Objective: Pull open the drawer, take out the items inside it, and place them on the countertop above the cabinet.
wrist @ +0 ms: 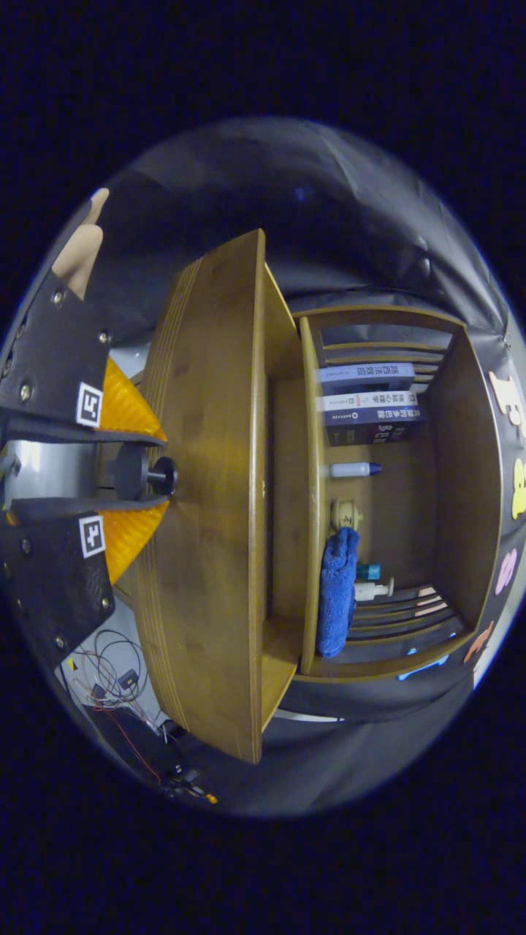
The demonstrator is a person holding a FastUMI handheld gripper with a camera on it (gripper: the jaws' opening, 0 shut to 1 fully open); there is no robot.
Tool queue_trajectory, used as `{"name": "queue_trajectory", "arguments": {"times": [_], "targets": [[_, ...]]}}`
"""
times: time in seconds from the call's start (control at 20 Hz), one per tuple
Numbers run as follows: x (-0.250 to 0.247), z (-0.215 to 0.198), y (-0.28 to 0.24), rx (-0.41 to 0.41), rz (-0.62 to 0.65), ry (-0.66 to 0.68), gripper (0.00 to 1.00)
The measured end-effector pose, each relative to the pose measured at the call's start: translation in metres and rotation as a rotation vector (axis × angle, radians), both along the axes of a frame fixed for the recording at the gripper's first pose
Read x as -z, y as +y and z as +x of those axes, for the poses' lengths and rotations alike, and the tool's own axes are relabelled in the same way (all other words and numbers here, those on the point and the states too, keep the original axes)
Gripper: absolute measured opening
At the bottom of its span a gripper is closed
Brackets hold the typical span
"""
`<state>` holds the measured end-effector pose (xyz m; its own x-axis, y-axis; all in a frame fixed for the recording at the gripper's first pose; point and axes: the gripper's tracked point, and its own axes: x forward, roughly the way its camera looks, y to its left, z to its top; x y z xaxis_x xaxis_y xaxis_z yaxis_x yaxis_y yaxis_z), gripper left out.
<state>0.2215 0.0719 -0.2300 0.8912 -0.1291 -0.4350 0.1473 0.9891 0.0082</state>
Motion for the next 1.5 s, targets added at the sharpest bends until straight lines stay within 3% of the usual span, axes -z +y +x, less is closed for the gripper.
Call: {"name": "queue_trajectory", "arguments": {"times": [0.4, 0.85, 1.2, 1.5], "targets": [[0.000, -0.009, 0.006, -0.010, 0.029, 0.009, 0.30], [-0.008, -0.037, 0.009, 0.005, 0.119, 0.056, 0.43], [-0.086, -0.065, 0.017, -0.033, 0.175, -0.080, 0.42], [-0.158, -0.025, 0.009, -0.063, 0.109, -0.232, 0.42]]}}
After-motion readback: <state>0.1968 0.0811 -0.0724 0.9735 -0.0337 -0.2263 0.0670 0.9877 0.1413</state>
